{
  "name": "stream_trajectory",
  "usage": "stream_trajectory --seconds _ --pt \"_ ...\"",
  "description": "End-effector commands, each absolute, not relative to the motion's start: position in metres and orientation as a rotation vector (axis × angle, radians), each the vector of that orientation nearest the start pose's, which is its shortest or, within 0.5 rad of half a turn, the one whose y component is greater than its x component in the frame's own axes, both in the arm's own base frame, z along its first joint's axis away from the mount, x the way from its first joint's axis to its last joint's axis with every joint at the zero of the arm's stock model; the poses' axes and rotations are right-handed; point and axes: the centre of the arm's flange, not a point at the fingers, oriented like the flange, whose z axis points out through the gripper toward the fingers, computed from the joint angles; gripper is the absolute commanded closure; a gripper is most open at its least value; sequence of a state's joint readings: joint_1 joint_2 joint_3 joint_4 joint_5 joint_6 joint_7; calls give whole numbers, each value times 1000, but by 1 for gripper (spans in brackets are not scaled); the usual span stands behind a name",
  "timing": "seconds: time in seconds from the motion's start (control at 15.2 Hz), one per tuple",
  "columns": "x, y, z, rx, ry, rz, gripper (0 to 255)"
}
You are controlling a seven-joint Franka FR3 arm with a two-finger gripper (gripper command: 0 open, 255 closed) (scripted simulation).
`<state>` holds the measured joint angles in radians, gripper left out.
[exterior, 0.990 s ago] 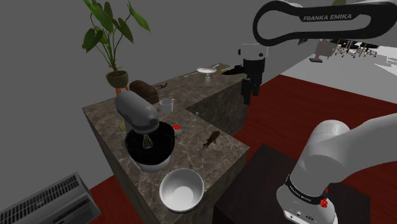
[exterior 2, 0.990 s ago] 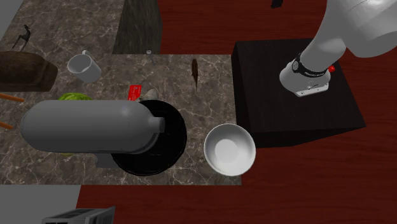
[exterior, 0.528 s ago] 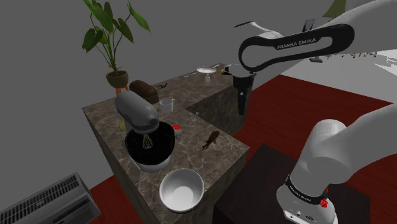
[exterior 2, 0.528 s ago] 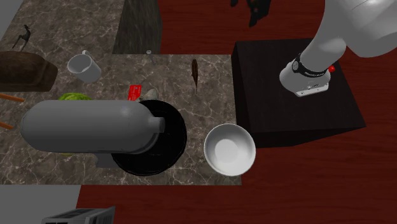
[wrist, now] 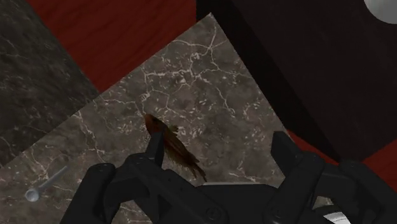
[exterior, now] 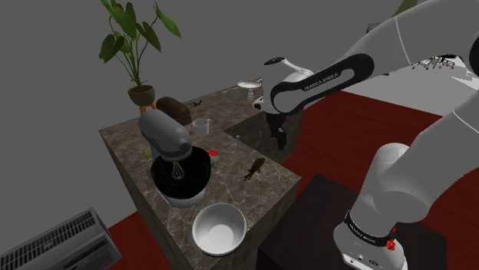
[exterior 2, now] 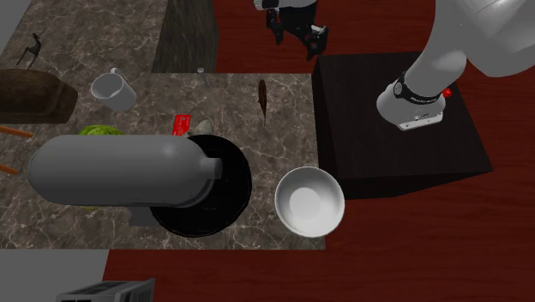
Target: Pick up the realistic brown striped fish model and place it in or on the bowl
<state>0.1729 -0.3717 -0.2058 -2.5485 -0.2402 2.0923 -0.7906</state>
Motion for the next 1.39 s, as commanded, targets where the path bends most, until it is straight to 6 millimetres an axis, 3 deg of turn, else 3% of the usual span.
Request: stream_trajectory --seconds 0.0,0.66,1.12,1.32 --pt "414 -19 368 -2822 -1578 202 0" --pt "467 14 260 -2345 -2313 177 0" --pt "468 8 223 -2345 -2313 177 0" --pt "468 7 220 -2345 -2313 177 0"
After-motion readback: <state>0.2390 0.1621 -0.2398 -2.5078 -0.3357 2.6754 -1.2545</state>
